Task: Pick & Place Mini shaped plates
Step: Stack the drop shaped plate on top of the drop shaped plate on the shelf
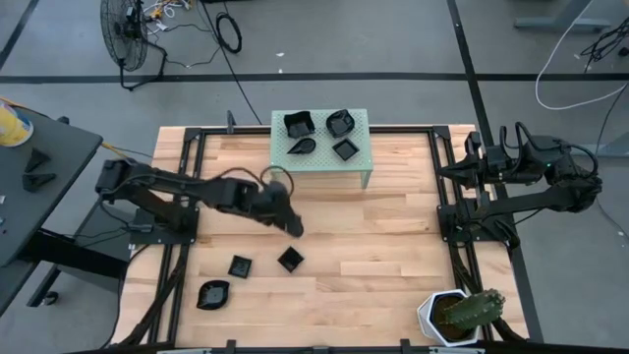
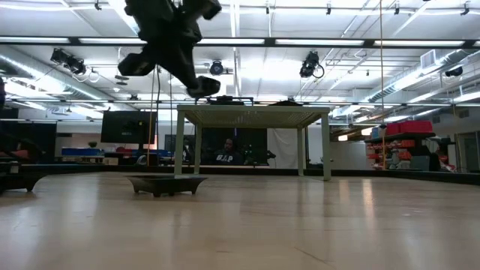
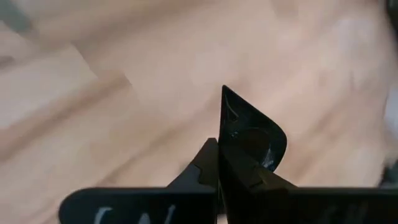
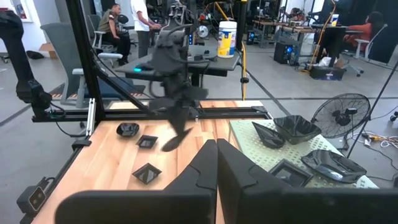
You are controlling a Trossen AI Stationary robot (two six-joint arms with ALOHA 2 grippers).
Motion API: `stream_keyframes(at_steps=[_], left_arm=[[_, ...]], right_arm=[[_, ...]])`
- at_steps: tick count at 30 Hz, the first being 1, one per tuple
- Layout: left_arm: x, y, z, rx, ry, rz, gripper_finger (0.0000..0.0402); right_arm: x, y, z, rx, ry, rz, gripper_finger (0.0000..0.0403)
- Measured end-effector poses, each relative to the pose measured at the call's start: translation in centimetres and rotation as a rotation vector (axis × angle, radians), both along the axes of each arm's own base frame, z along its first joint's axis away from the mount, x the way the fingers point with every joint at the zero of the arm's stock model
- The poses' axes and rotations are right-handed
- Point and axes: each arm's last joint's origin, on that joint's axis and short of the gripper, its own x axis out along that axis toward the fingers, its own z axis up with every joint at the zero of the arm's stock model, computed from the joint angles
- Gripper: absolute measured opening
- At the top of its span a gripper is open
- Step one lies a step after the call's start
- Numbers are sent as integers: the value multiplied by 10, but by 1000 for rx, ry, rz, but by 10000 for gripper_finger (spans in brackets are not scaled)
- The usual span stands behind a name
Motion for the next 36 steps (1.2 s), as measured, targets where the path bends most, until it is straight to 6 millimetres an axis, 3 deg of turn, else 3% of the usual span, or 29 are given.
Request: stream_keyframes(at_steps=[10,19,36], left_arm=[[8,43,10,-73,-197,471,4],[22,66,31,-125,-584,807,4],[16,100,36,-186,-793,1180,3]], right_arm=[[0,0,0,0,-1,0,4],[0,0,0,0,-1,0,4],[0,0,0,0,0,0,4]])
